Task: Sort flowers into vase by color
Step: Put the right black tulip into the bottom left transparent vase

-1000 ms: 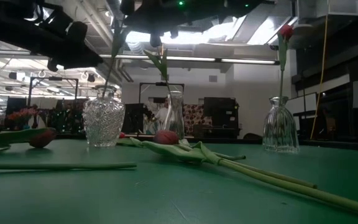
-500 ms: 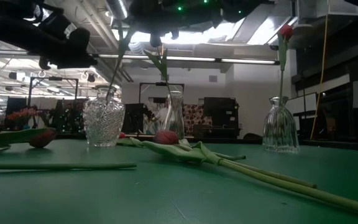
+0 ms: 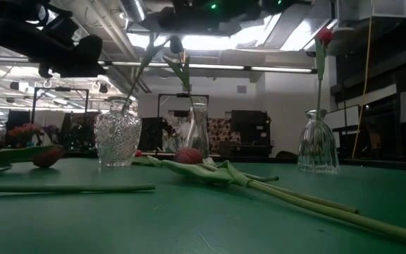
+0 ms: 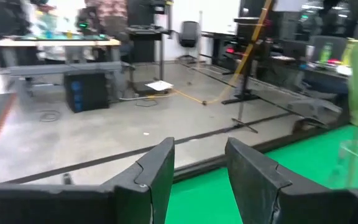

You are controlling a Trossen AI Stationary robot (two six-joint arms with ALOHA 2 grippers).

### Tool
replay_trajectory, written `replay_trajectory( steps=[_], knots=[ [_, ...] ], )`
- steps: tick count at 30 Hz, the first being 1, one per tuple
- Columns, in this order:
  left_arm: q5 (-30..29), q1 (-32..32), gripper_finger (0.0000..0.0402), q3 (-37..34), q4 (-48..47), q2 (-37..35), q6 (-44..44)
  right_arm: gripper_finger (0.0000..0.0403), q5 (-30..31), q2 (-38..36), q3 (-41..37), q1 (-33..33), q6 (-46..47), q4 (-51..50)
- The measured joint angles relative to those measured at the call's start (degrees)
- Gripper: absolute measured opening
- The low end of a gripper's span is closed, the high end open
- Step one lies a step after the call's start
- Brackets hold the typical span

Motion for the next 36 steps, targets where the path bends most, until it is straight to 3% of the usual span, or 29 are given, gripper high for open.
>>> replay_trajectory(
  steps=[8, 13, 17, 25, 31, 36],
  knots=[
    [5.63, 0.0, 0.0141, 0.02, -4.84, 0.01, -2.05, 0.0159, 3.91, -7.52, 0.0, 0.02, 2.19, -17.51],
    [5.8, -0.02, 0.0141, 0.02, -7.72, 0.01, -4.01, 0.0159, -10.08, -8.28, -0.92, 0.04, 11.47, -27.76],
    [5.79, 0.0, 0.0141, 0.02, -7.78, 0.0, -4.39, 0.0159, -16.93, -6.88, -6.42, 0.77, 15.45, -20.96],
    [5.8, -0.01, 0.0141, 0.02, -8.7, 0.0, -5.02, 0.0159, -16.75, -2.85, -17.73, 1.6, 23.05, 4.82],
    [5.79, 0.0, 0.0141, 0.02, -8.64, 0.0, -5.21, 0.0159, -19.5, 1.82, -18.68, 2.06, 27.42, 15.53],
    [5.79, 0.0, 0.0141, 0.02, -8.62, 0.02, -5.26, 0.0159, -19.71, 5.59, -15.94, 3.18, 27.45, 17.47]
  ],
)
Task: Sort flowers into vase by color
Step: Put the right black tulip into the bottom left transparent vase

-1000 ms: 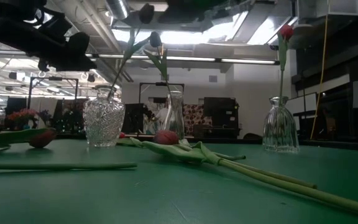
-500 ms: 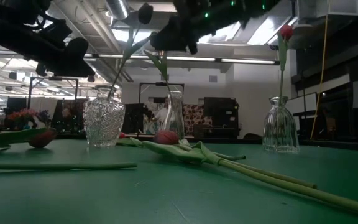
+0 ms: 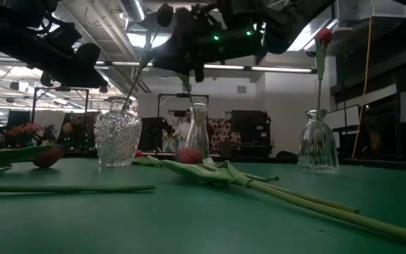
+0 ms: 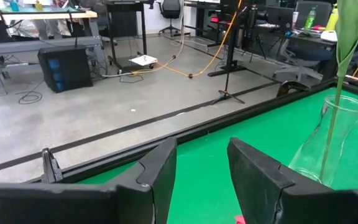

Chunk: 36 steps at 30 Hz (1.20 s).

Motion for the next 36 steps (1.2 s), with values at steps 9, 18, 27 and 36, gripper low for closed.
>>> replay_trajectory(
  steps=[9, 18, 27, 36],
  knots=[
    [0.0, -0.02, 0.0141, 0.0, 0.05, -0.01, -0.03, 0.0159, -0.77, 3.31, 7.28, -0.19, -0.42, -0.61],
    [-0.01, -0.02, 0.0141, 0.0, 0.05, -0.01, -0.09, 0.0159, -0.74, 3.44, 13.87, -0.16, -3.92, -3.78],
    [-0.02, -0.01, 0.0141, 0.0, 0.05, -0.02, -0.15, 0.0159, -0.35, 3.44, 16.84, -1.13, -6.32, -4.87],
    [-0.07, -0.01, 0.0141, 0.0, 0.09, -0.02, -0.13, 0.0159, -2.63, 8.71, 21.43, -2.56, -4.34, -2.19]
  ],
)
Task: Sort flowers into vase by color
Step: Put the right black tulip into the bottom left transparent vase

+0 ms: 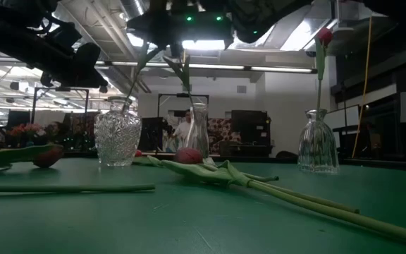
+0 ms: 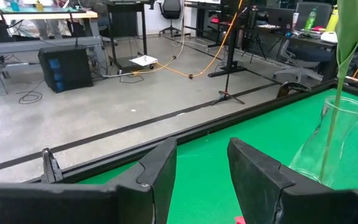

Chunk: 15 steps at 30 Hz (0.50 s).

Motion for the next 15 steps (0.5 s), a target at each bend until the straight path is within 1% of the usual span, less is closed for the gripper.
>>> replay_trajectory(
  steps=[3, 7, 12, 15],
  knots=[
    [-0.23, 0.01, 0.0141, 0.0, 0.06, 0.0, 0.59, 0.0159, -1.36, 2.3, 4.14, -0.01, -0.72, -3.12],
    [-2.98, 0.01, 0.0141, 0.0, 0.07, 0.0, 1.93, 0.0159, -4.28, 4.7, 10.07, 0.01, -3.41, -7.27],
    [-3.16, 0.01, 0.0141, 0.0, 0.02, 0.01, 1.97, 0.0159, -4.73, 6.82, 16.3, 0.04, -5.32, -13.86],
    [-3.19, 0.01, 0.0141, 0.0, 0.0, 0.02, 2.1, 0.0159, -4.77, 7.54, 17.81, 0.04, -6.41, -14.32]
  ],
)
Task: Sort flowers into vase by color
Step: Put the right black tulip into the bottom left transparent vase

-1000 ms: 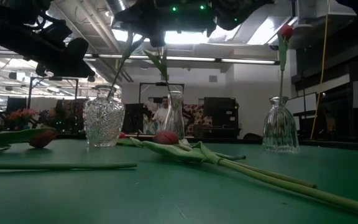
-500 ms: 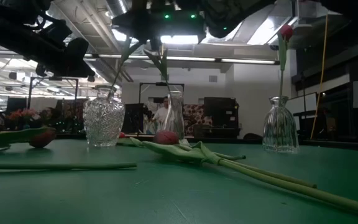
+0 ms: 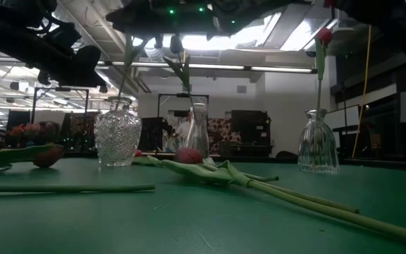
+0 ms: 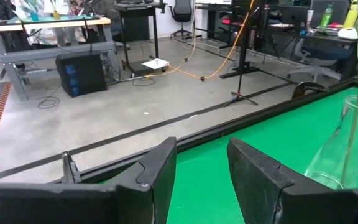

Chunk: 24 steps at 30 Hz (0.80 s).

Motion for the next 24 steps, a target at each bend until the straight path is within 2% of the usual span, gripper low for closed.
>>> replay_trajectory(
  steps=[8, 24],
  knots=[
    [-3.23, 0.0, 0.0141, 0.0, 0.0, -0.02, 1.51, 0.0159, 0.47, 0.07, 0.3, -1.14, -0.46, 0.87],
    [-3.26, 0.0, 0.0141, 0.0, -0.02, -0.02, 1.49, 0.0159, -0.1, 0.07, 0.3, -1.53, -7.71, 3.97]
  ],
)
